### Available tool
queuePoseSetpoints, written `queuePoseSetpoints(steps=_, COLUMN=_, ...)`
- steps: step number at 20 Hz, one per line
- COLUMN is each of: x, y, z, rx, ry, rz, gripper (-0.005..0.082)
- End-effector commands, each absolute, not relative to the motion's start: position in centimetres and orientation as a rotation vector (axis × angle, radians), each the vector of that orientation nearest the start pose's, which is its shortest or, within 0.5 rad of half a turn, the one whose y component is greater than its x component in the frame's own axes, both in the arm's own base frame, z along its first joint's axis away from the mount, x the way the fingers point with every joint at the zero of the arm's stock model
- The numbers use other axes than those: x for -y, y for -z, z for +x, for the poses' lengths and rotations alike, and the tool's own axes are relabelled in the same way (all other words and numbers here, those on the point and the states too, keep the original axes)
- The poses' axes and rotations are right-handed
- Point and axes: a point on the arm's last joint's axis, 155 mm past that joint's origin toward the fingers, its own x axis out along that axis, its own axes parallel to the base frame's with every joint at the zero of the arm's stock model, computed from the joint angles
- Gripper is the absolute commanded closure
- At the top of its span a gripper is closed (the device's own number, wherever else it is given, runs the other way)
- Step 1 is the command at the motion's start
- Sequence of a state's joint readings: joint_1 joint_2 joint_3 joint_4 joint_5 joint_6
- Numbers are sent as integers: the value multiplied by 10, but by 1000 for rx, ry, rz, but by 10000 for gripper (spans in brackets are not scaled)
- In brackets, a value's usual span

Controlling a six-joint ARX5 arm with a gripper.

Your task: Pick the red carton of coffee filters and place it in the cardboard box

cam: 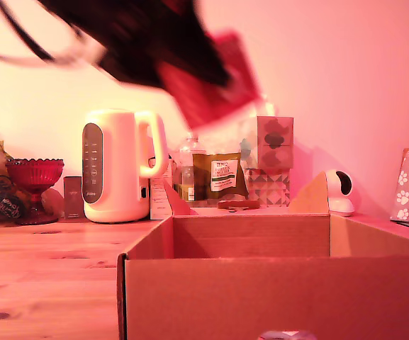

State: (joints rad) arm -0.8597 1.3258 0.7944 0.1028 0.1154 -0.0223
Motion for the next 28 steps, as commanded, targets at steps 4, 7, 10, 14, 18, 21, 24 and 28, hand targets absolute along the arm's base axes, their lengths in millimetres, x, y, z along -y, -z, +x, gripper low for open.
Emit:
queuePoseSetpoints(steps=4, x=361, y=-156, z=263, rx=-442, ry=990, rz=160, gripper=559)
queuePoseSetpoints(steps=7, x=368, y=-127, z=259, rx=-510, ry=1002, rz=190, gripper=559)
queuePoseSetpoints(steps=10, x=372, y=-102, z=258, rx=-618, ry=997, rz=237, gripper=558)
queuePoseSetpoints(steps=14, x=375, y=-92, z=261, rx=-703, ry=984, rz=273, gripper=519)
queuePoseSetpoints(steps=18, x=378, y=-104, z=262, rx=-726, ry=988, rz=279, gripper=19)
queuePoseSetpoints(steps=21, x=382, y=-120, z=263, rx=-731, ry=992, rz=296, gripper=8)
queuePoseSetpoints(steps=24, x=379, y=-139, z=260, rx=-716, ry=999, rz=307, gripper=113)
queuePoseSetpoints(steps=28, x=374, y=-174, z=261, rx=-629, ry=991, rz=280, gripper=748)
